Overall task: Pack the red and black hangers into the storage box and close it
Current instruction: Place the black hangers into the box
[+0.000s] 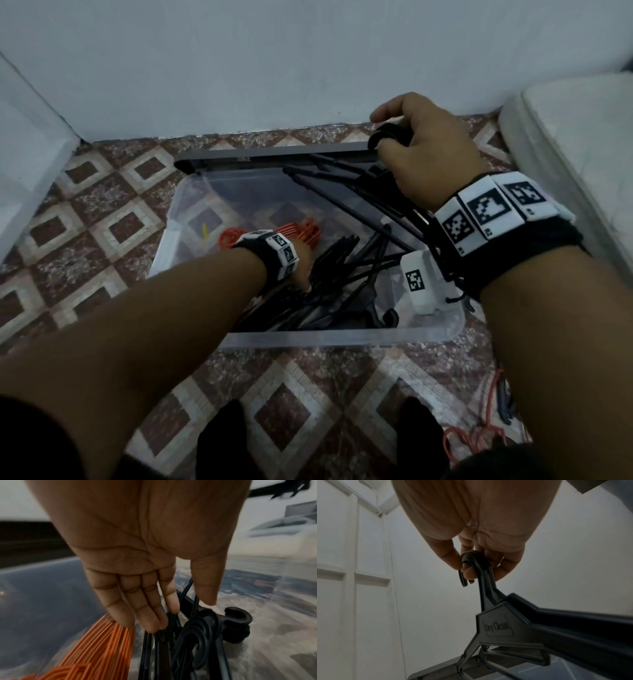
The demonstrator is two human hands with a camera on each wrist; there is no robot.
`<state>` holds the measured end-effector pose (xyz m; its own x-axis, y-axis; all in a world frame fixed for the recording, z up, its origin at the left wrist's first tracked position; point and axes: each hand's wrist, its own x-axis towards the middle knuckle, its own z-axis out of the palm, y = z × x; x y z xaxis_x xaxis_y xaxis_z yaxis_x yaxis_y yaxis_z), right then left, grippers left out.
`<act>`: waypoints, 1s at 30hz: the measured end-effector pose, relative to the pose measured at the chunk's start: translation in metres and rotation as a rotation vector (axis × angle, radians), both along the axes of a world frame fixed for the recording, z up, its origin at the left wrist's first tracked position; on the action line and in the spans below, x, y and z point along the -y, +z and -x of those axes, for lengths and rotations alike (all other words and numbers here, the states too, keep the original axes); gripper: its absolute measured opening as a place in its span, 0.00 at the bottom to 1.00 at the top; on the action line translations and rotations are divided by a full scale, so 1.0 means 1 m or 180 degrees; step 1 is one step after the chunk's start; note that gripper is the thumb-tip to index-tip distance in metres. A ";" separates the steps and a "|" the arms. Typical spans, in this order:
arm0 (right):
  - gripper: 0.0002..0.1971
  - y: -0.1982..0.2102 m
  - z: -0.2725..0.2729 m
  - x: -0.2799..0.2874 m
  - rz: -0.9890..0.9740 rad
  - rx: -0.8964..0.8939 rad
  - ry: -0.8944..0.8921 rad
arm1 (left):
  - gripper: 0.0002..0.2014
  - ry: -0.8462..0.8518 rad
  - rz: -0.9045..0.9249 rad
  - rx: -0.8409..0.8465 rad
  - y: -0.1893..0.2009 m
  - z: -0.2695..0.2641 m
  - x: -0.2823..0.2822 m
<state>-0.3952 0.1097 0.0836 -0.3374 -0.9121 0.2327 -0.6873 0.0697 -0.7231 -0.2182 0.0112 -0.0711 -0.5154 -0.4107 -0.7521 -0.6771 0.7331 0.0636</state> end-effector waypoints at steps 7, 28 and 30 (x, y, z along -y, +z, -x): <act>0.10 -0.008 0.009 0.009 0.0179 0.0140 -0.0178 | 0.30 -0.0364 -0.0048 0.0883 -0.066 0.031 0.011; 0.13 0.006 0.013 -0.003 0.0344 0.0149 -0.0149 | 0.10 0.0443 0.1308 -0.1543 0.112 -0.055 0.007; 0.14 0.006 0.012 -0.006 0.0300 0.0101 -0.0051 | 0.10 0.0385 0.1426 -0.1955 0.131 -0.067 -0.004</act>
<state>-0.4074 0.1152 0.0893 -0.3602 -0.8812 0.3061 -0.6632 0.0111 -0.7483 -0.1512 0.0150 0.0595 -0.7188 -0.6888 -0.0942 -0.6934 0.7006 0.1685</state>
